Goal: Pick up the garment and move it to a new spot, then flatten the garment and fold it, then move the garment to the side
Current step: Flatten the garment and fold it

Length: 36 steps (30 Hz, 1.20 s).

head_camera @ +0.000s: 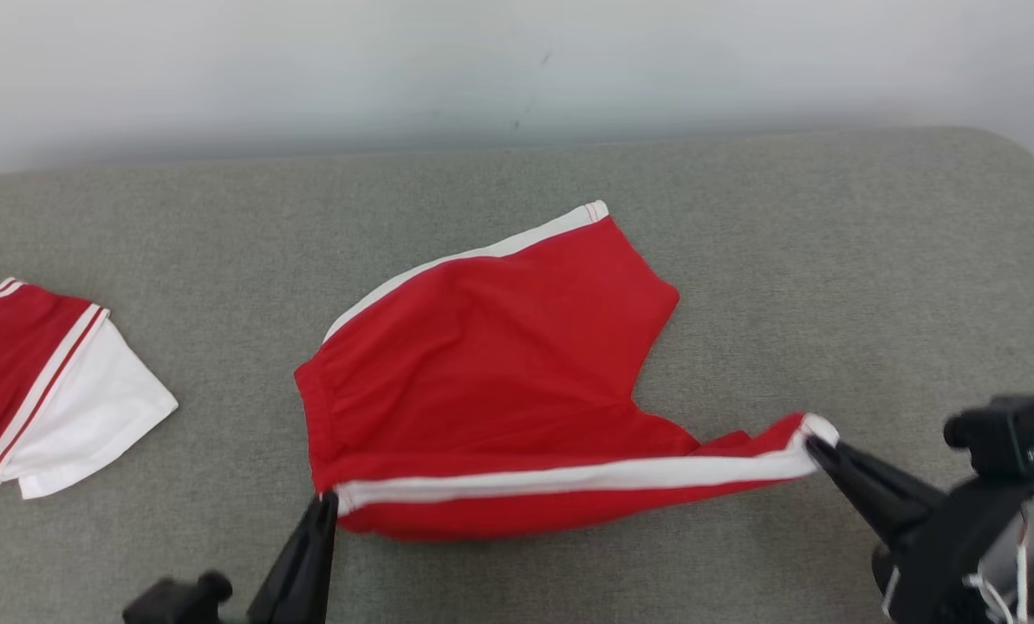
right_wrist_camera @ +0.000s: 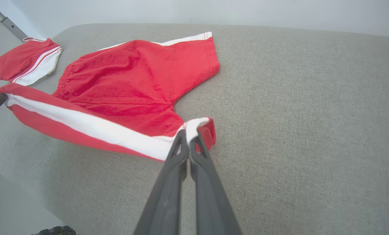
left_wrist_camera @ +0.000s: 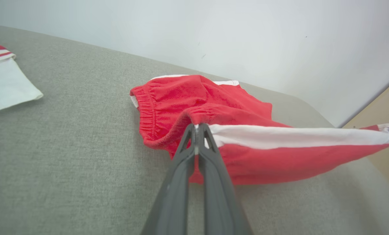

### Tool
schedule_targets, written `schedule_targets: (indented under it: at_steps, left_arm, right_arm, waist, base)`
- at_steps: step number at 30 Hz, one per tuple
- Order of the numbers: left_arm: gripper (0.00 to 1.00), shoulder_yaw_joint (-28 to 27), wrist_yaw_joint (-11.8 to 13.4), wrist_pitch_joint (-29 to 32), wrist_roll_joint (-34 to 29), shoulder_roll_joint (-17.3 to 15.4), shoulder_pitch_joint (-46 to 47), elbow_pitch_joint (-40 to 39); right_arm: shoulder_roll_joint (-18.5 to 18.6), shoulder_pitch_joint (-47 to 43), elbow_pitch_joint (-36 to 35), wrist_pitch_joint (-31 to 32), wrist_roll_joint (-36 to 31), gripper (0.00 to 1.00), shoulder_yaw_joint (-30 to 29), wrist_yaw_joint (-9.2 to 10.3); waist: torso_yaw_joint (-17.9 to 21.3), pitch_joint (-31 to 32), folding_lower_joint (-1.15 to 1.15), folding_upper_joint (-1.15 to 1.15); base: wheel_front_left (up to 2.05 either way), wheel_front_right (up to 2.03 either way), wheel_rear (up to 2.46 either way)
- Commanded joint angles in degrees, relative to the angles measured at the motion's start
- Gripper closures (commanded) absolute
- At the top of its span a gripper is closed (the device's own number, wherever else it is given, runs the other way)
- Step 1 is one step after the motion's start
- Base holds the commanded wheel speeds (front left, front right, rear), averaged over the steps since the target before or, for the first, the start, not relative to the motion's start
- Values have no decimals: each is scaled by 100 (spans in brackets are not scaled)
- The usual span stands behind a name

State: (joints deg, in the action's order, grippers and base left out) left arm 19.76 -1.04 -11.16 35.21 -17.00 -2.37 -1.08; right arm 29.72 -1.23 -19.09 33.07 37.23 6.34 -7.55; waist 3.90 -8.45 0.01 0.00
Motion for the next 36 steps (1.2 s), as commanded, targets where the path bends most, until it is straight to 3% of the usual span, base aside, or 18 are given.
schedule_targets:
  at_steps: [1,7,16,23,36]
  left_arm:
    - [100,-25,13,25,12,52,195,8]
    - [100,44,128,468,-20,256,1272,438]
    - [100,86,377,724,-88,710,2662,1348]
    - [100,83,543,691,-123,976,3336,2040]
    - [100,354,368,539,-172,1219,4089,2968]
  right_arm:
    - [31,244,105,-70,126,100,114,13]
    - [459,2075,1069,-367,183,100,895,13]
    - [354,4273,2953,-774,109,100,1902,13]
    - [122,5168,4155,-1224,-44,100,2235,13]
    - [-303,6038,5857,-2054,-383,100,2403,13]
  waist:
    - [-100,-107,-1,0]
    - [-348,-439,-1,0]
    - [-785,-954,-1,0]
    - [-1076,-1146,-1,0]
    - [-1321,-1253,-1,0]
  base:
    - [0,0,0]
    - [0,0,0]
    - [0,0,0]
    - [0,0,0]
    - [0,0,0]
